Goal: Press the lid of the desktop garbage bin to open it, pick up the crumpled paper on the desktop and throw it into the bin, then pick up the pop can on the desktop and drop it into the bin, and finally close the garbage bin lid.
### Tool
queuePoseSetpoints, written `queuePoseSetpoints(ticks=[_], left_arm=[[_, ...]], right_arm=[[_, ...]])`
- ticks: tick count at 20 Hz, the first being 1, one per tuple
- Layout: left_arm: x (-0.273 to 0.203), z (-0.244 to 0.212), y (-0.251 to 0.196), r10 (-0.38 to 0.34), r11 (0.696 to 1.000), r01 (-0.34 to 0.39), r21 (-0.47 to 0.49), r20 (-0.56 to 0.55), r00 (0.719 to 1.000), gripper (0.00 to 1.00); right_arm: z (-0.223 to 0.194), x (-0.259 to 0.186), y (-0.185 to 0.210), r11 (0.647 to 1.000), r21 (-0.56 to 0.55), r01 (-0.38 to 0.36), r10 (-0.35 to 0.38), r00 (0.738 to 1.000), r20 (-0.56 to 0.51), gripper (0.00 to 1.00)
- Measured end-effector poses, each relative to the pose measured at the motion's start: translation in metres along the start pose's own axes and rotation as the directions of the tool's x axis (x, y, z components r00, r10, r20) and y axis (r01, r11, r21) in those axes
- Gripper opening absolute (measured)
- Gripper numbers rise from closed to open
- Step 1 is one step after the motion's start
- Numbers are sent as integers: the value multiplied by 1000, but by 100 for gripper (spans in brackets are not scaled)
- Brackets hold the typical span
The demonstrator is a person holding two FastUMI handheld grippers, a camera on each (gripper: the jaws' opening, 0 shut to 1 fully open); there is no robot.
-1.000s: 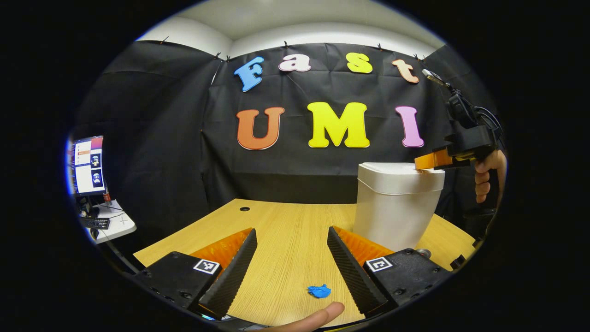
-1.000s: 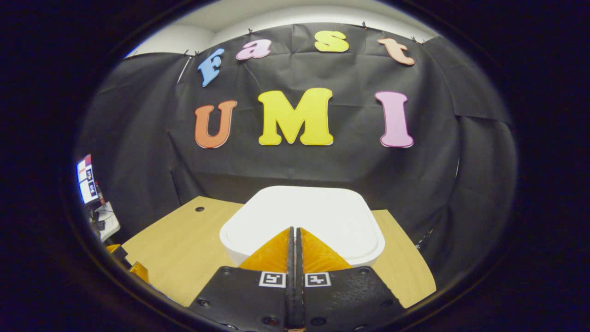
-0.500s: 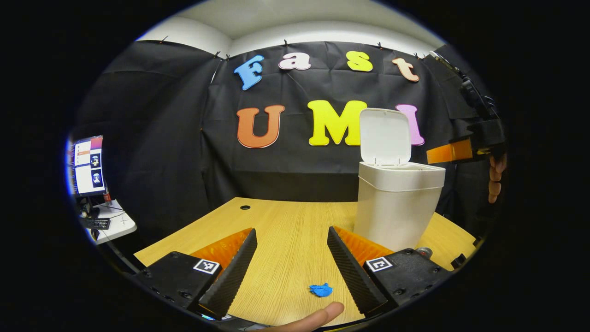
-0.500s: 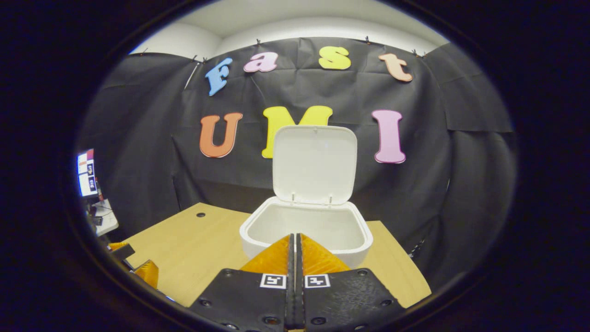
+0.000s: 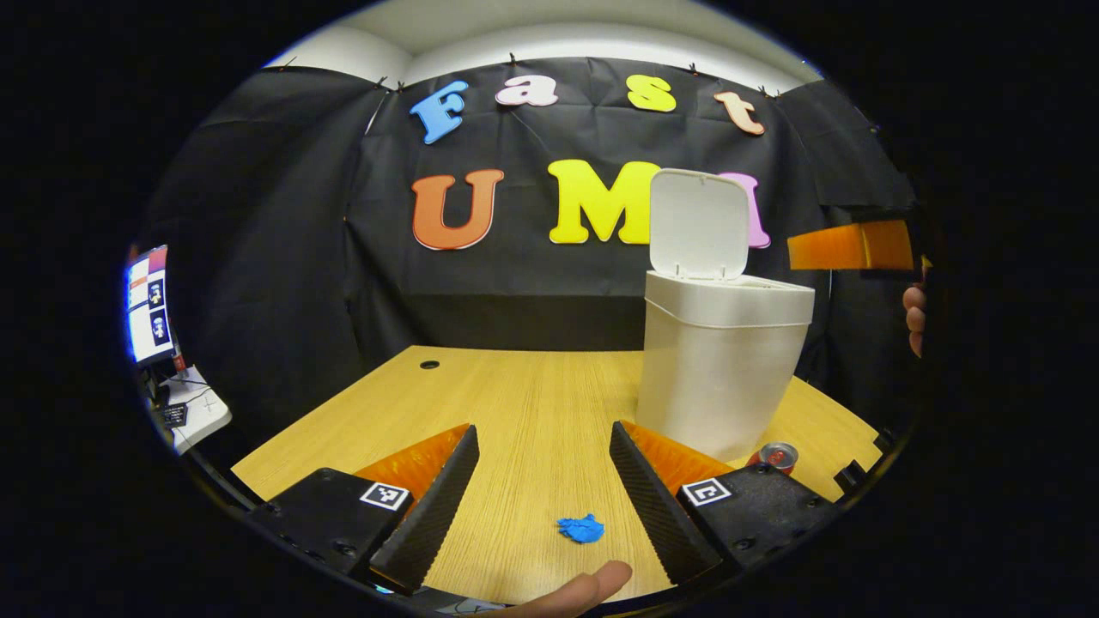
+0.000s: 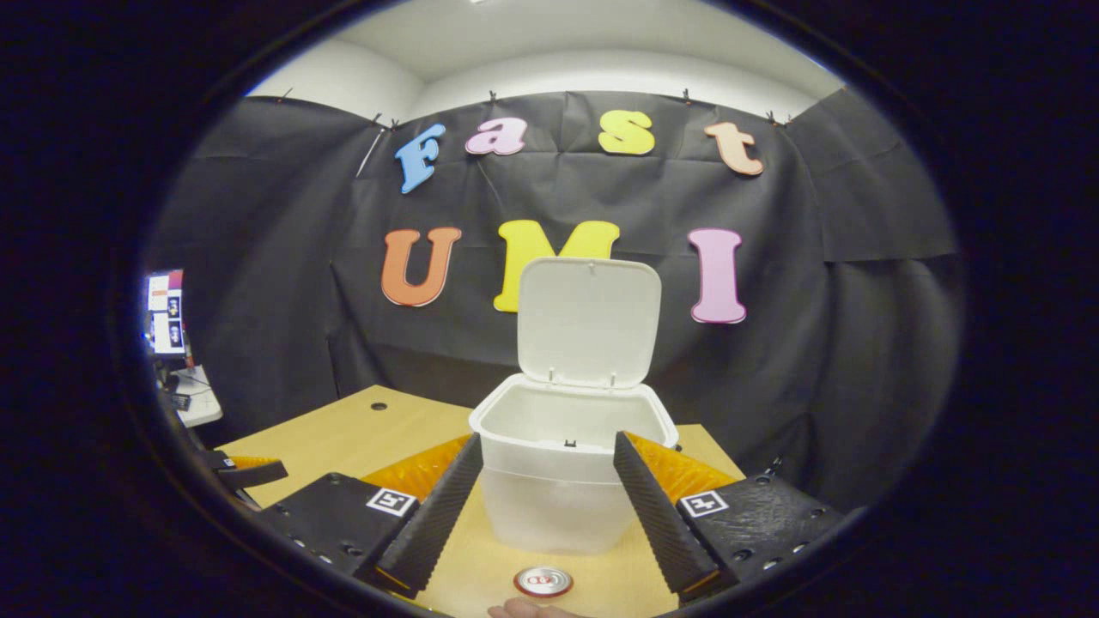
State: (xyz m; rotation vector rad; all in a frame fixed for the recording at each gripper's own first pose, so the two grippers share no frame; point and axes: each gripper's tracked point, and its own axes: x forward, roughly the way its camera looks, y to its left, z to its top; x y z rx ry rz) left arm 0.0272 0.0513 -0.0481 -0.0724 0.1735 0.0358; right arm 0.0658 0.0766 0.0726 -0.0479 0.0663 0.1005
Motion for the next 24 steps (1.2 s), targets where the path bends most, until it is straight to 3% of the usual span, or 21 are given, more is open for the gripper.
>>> queuePoseSetpoints(ticks=[2,5,11,15,19,21,24], left_arm=[[10,-16,-5,-20,1000,21,4,-62,998,99],[25,-50,-32,-129,991,132,7,-170,977,99],[37,-99,-25,-60,994,87,69,-322,945,100],[42,-133,-44,-116,989,144,32,-434,894,98],[41,-139,-40,-97,990,132,45,-462,881,96],[35,-148,-40,-115,990,138,7,-510,853,91],[22,-160,-38,-80,995,99,2,-577,813,84]], right_arm=[[-5,-6,0,1000,8,-8,8,1000,-1,95],[-18,-15,-5,1000,-2,-6,6,1000,-11,95],[-53,-32,-4,999,-37,-27,26,999,-36,95],[-79,-35,-13,997,-73,-23,18,998,-67,95],[-93,-38,-23,998,-54,-20,15,996,-91,95],[-103,-41,-23,998,-52,-41,35,994,-108,95],[-120,-46,-25,997,-13,-70,67,988,-140,95]])
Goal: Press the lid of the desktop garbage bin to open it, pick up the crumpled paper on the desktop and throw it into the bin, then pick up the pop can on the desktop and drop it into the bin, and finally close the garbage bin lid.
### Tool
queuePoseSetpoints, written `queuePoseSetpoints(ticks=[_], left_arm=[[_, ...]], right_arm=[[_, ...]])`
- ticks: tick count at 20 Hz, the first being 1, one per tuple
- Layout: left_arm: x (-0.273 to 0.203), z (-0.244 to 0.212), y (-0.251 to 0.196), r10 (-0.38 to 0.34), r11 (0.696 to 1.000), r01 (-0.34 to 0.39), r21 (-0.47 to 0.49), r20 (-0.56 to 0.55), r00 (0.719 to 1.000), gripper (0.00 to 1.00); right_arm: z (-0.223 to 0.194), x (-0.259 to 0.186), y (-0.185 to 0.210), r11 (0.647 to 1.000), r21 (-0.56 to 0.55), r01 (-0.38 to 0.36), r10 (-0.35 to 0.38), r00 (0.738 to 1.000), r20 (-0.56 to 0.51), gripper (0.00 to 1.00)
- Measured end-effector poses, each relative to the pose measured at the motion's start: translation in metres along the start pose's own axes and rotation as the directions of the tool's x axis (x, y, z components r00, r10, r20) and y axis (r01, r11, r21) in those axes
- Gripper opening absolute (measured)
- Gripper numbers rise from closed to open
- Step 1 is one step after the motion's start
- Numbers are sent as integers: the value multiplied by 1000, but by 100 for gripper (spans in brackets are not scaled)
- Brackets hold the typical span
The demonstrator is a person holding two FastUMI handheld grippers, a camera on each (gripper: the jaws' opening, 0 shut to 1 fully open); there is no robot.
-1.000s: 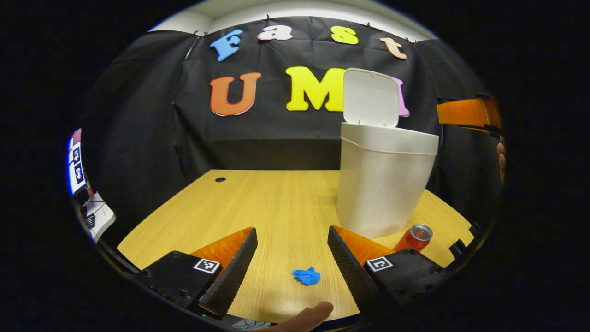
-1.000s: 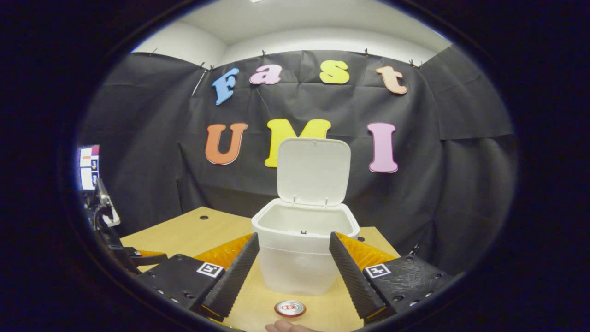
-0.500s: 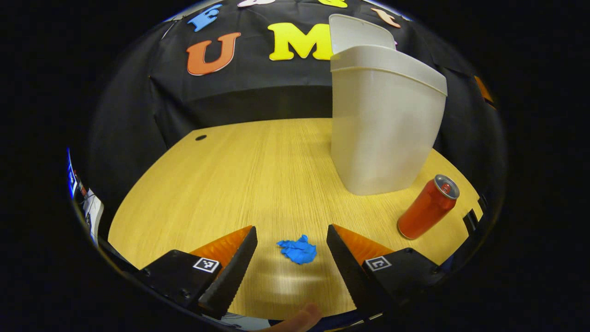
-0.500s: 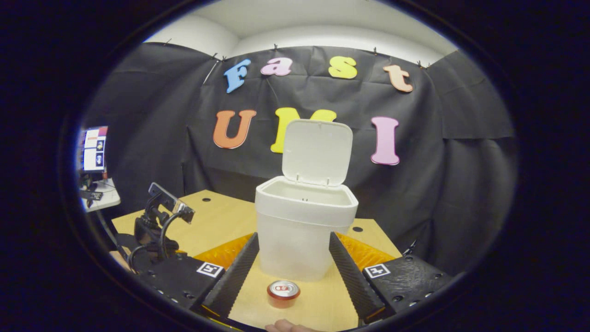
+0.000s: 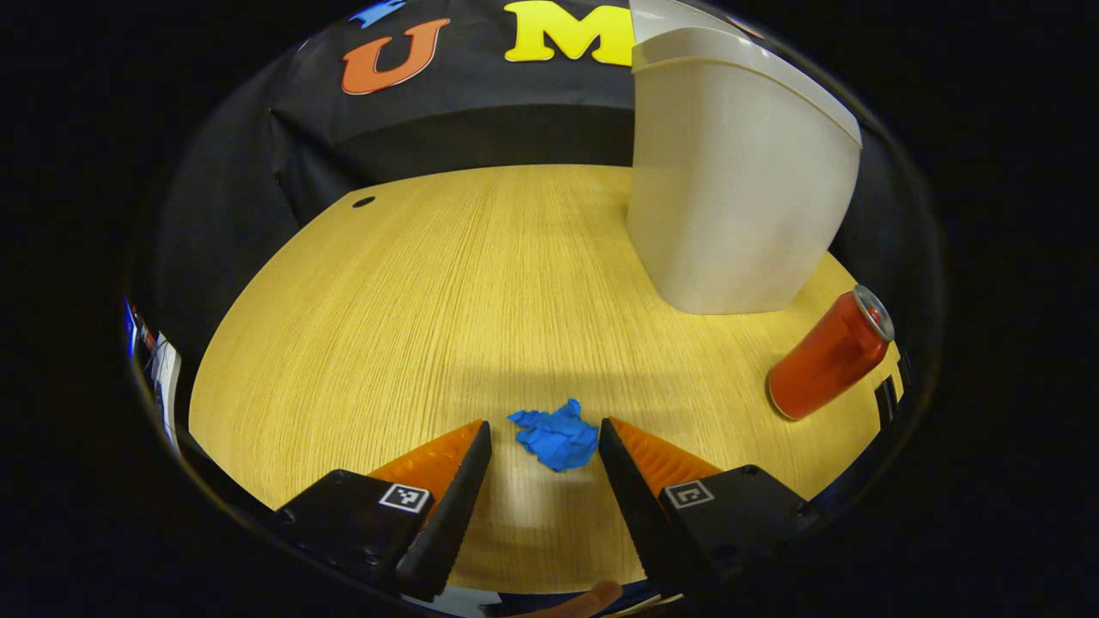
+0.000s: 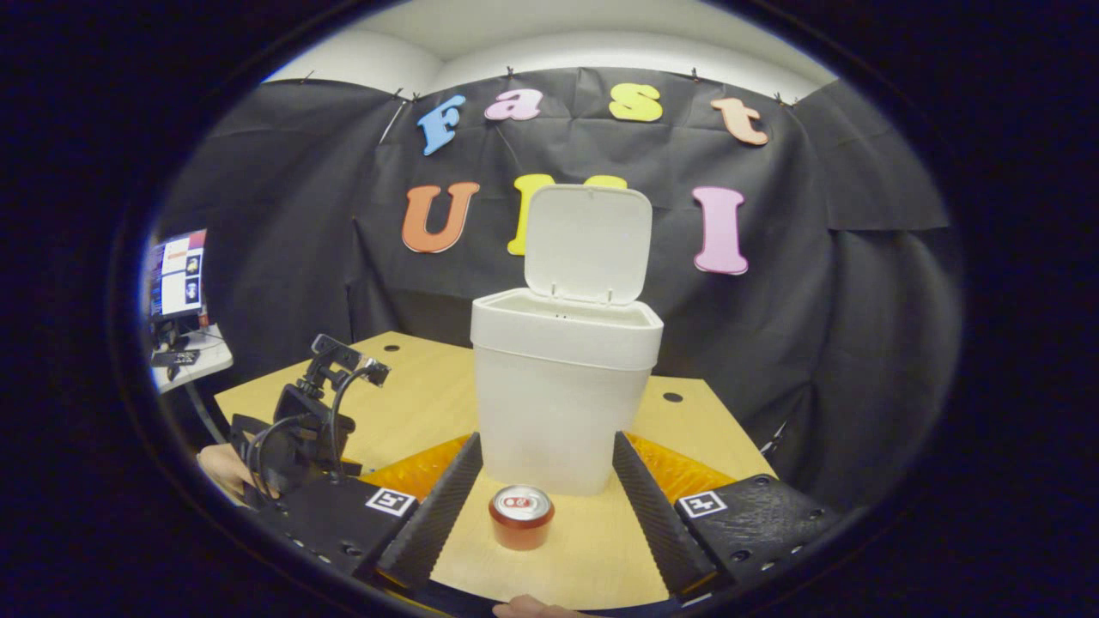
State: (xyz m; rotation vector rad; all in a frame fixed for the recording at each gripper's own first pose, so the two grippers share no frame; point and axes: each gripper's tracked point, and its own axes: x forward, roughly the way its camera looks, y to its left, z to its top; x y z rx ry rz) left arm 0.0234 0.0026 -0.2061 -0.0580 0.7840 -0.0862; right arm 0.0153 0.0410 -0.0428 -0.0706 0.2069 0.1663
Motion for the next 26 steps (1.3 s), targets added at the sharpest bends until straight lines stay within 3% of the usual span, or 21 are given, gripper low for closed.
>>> queuePoseSetpoints(ticks=[2,4,8,9,10,11,14,15,16,17,18,23,26], left_arm=[[-3,1,-1,4,1000,-4,-9,-2,1000,87],[4,4,0,4,1000,-4,-5,8,1000,76],[17,12,3,-1,1000,1,3,30,1000,71],[17,12,2,-4,1000,4,6,33,999,76],[17,12,3,-6,1000,6,10,34,999,67],[17,12,4,-6,1000,5,14,36,999,65],[17,13,9,11,1000,-11,19,38,999,47],[16,13,12,23,999,-24,21,41,999,51],[14,15,15,34,999,-36,24,50,998,43],[14,18,16,39,999,-41,23,59,997,49],[10,20,16,39,999,-40,15,67,997,43],[-2,38,6,-18,998,24,-51,129,991,43],[-15,48,12,-15,998,26,-65,175,984,43]], right_arm=[[-13,1,0,1000,4,-3,3,1000,-16,95],[-30,3,0,1000,-5,-4,4,999,-36,95],[-69,11,8,998,-56,1,-4,998,-57,98],[-83,15,10,997,-77,3,-9,997,-72,98],[-95,19,12,994,-106,1,-12,995,-100,98],[-109,23,13,993,-121,3,-19,991,-130,95],[-133,32,25,995,-89,-34,14,977,-211,95],[-138,33,26,996,-76,-36,17,973,-229,95],[-141,35,26,997,-65,-36,19,969,-245,95],[-144,36,26,998,-53,-36,21,967,-255,99],[-144,37,25,999,-40,-33,21,966,-259,96],[-147,52,23,1000,1,5,-4,964,-265,95],[-149,60,31,998,60,14,2,964,-266,98]])
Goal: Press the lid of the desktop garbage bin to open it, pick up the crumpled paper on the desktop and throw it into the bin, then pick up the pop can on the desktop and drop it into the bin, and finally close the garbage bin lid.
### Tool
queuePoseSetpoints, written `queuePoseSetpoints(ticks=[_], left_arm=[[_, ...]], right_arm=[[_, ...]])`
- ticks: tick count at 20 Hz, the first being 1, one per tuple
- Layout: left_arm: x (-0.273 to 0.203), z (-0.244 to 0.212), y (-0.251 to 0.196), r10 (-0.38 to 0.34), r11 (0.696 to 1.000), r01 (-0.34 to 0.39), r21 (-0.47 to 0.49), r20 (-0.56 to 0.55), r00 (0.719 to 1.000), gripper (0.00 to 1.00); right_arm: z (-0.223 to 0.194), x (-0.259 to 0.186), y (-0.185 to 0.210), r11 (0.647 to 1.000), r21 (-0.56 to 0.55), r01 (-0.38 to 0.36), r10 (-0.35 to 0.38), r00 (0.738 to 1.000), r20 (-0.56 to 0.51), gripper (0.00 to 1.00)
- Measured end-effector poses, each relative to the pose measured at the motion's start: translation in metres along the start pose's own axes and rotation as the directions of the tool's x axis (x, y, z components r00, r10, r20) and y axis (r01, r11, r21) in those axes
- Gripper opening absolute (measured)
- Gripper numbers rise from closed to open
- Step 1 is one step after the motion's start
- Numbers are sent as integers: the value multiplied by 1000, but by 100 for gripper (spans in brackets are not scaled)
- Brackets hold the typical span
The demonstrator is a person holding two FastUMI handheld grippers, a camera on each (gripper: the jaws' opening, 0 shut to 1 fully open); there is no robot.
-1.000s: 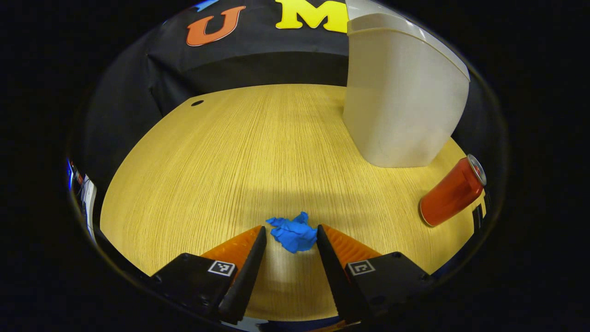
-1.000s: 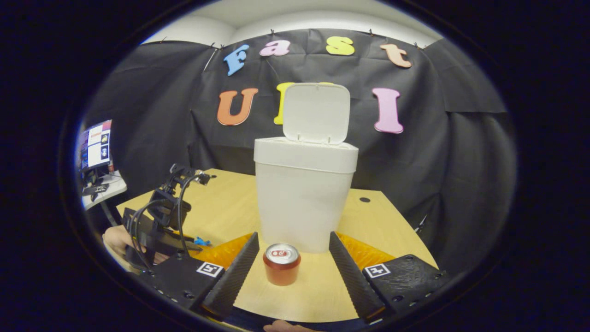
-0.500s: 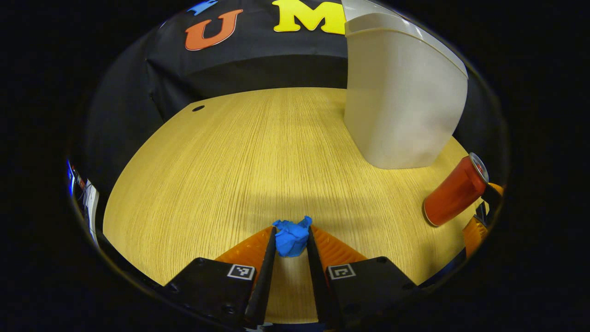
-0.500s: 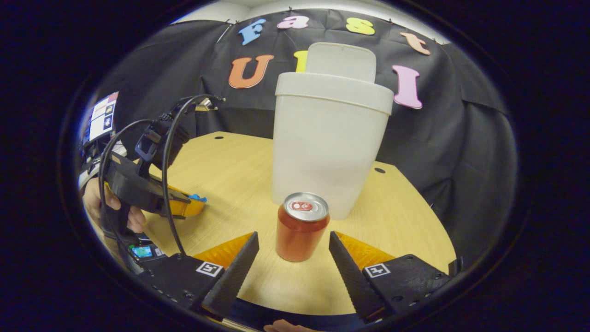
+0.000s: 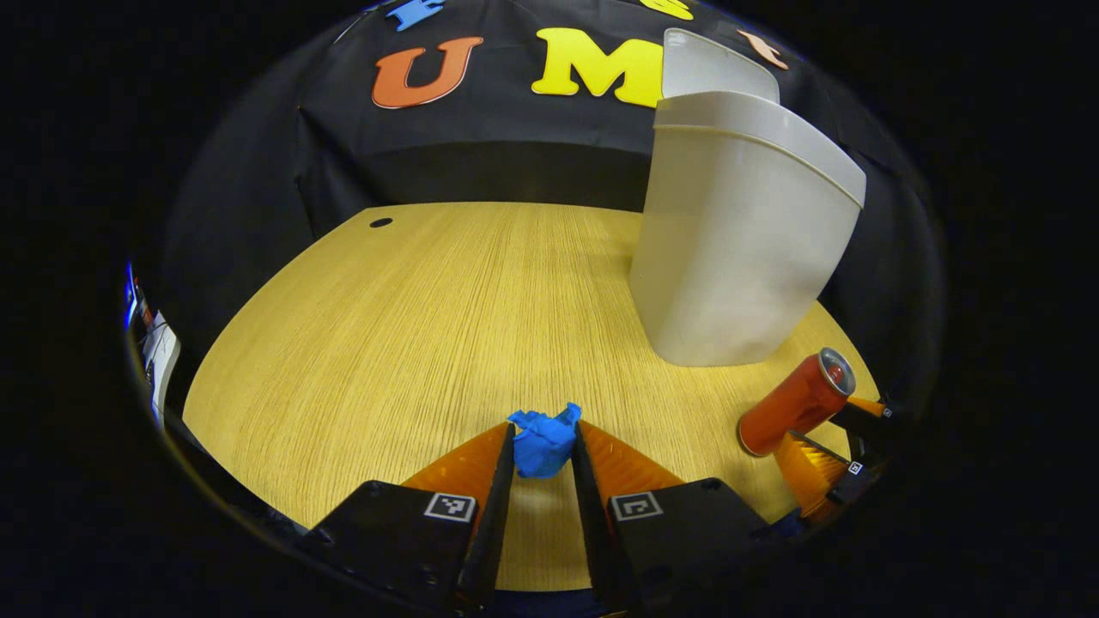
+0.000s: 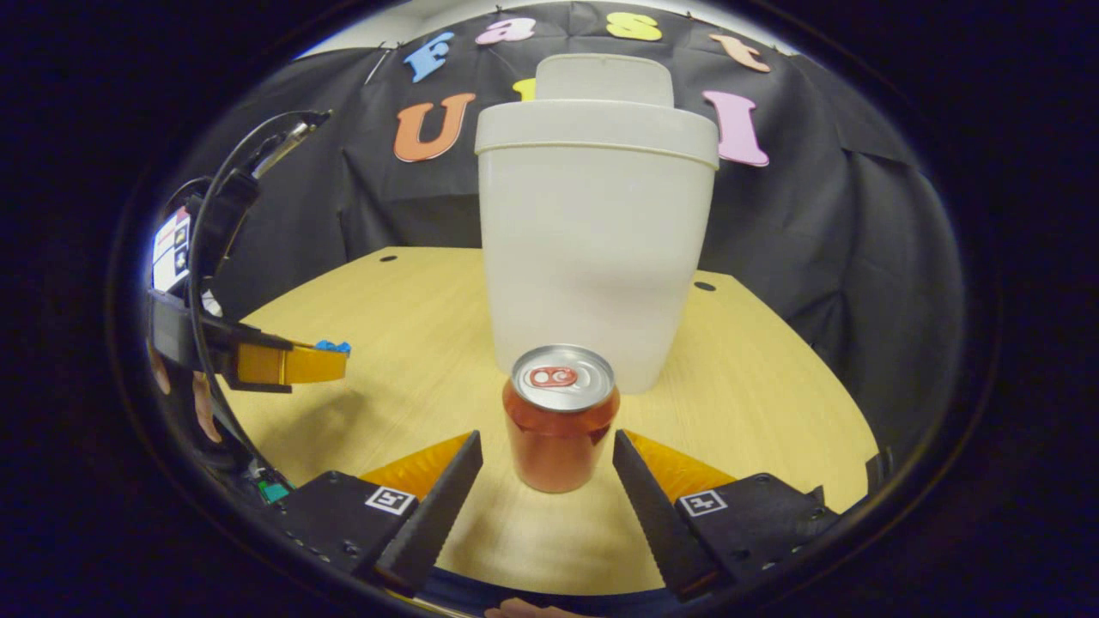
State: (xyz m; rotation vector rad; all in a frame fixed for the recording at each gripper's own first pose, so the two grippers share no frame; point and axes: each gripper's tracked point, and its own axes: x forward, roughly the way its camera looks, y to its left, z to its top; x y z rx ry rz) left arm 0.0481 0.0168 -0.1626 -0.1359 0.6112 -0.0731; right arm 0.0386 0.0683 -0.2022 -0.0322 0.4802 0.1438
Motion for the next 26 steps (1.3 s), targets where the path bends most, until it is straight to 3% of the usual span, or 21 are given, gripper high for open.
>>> queuePoseSetpoints(ticks=[3,7,8,9,12,19,23,26], left_arm=[[-10,10,3,2,1000,-3,5,35,999,43],[-16,15,5,10,1000,-12,24,65,998,43],[-17,16,7,16,999,-18,31,73,997,43],[-19,17,8,18,999,-21,33,80,997,43],[-23,21,11,23,999,-26,27,98,995,43],[-44,40,2,26,999,-33,37,185,982,43],[-57,47,-17,-8,998,-7,67,229,973,43],[-78,63,-18,3,998,-24,63,310,951,43]], right_arm=[[-2,13,-2,998,42,41,-41,999,-13,95],[-7,26,-1,994,105,43,-38,998,-46,97],[-6,26,-4,993,106,54,-50,998,-41,95],[-5,26,-6,992,109,64,-61,998,-35,85],[-1,26,-8,992,101,74,-72,997,-25,82],[29,0,-23,990,128,67,-75,996,56,82],[57,-24,-48,987,124,106,-123,982,144,82],[76,-44,-65,983,143,116,-143,970,196,82]])
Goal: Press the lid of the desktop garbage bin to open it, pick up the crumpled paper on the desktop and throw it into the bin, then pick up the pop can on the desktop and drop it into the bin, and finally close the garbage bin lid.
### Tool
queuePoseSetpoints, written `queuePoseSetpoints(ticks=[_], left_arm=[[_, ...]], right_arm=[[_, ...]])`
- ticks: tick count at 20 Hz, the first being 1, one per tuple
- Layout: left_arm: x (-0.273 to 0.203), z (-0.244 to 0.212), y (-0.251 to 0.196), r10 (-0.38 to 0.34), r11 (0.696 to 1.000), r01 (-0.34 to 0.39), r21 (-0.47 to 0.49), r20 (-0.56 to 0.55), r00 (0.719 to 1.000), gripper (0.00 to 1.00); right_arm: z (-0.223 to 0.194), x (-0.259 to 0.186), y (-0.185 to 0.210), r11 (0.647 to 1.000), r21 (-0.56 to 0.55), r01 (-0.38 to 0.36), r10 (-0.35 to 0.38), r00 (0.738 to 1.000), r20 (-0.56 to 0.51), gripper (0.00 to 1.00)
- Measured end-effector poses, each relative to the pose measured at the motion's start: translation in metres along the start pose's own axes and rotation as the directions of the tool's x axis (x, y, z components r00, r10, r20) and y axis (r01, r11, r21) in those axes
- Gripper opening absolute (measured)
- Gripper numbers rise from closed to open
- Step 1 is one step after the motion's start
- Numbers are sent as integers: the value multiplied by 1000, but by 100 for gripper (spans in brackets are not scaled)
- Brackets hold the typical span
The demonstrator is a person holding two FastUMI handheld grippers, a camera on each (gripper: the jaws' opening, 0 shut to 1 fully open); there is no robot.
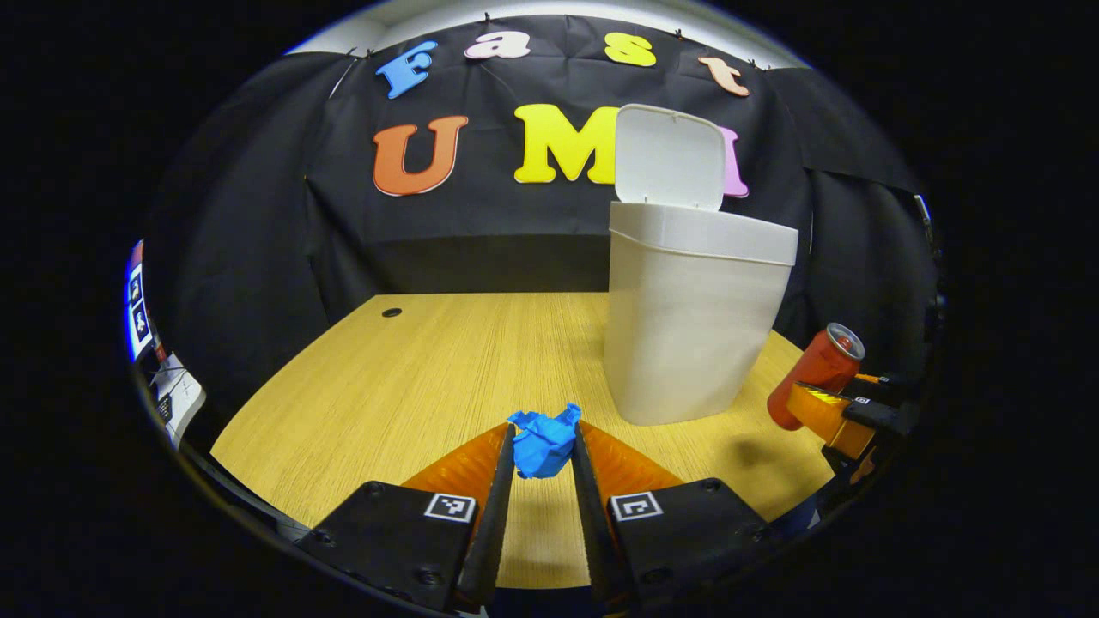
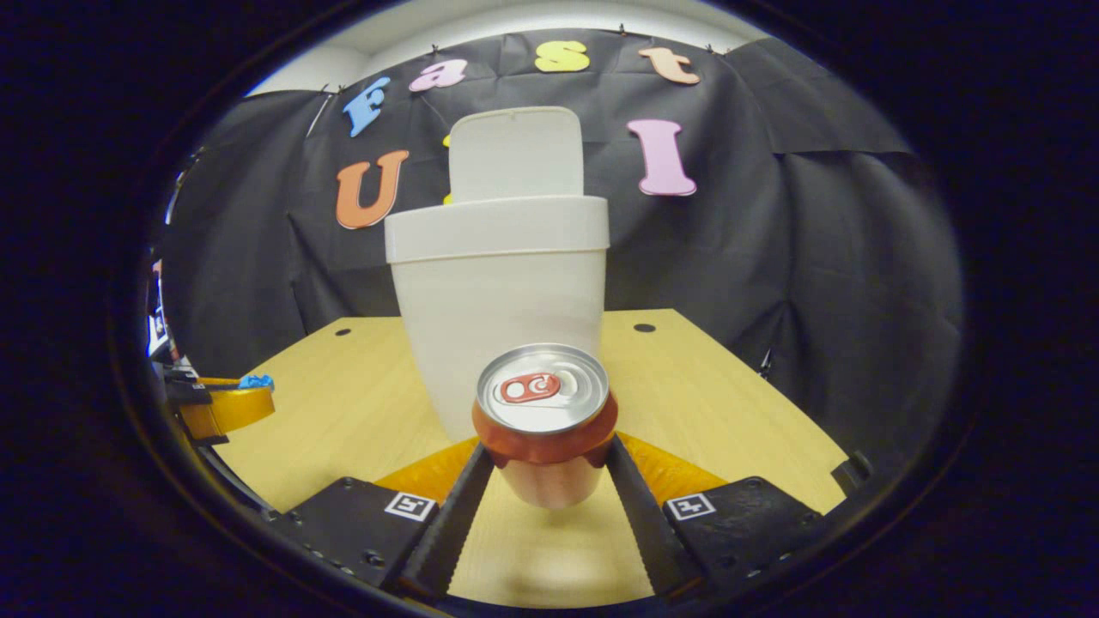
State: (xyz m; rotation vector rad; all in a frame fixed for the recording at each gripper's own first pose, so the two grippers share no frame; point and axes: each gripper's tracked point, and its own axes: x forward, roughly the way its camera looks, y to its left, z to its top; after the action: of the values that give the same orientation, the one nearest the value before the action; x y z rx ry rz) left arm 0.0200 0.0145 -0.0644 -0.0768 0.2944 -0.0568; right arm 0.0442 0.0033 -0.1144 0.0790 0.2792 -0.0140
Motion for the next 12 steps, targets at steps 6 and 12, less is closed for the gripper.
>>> queuePoseSetpoints(ticks=[6,12], left_arm=[[-25,32,17,69,997,-62,-46,173,982,43],[-17,35,14,122,989,-102,-105,204,971,43]], right_arm=[[47,-22,-36,1000,-2,21,-21,990,141,82],[64,-19,-51,999,-44,-5,13,981,192,82]])
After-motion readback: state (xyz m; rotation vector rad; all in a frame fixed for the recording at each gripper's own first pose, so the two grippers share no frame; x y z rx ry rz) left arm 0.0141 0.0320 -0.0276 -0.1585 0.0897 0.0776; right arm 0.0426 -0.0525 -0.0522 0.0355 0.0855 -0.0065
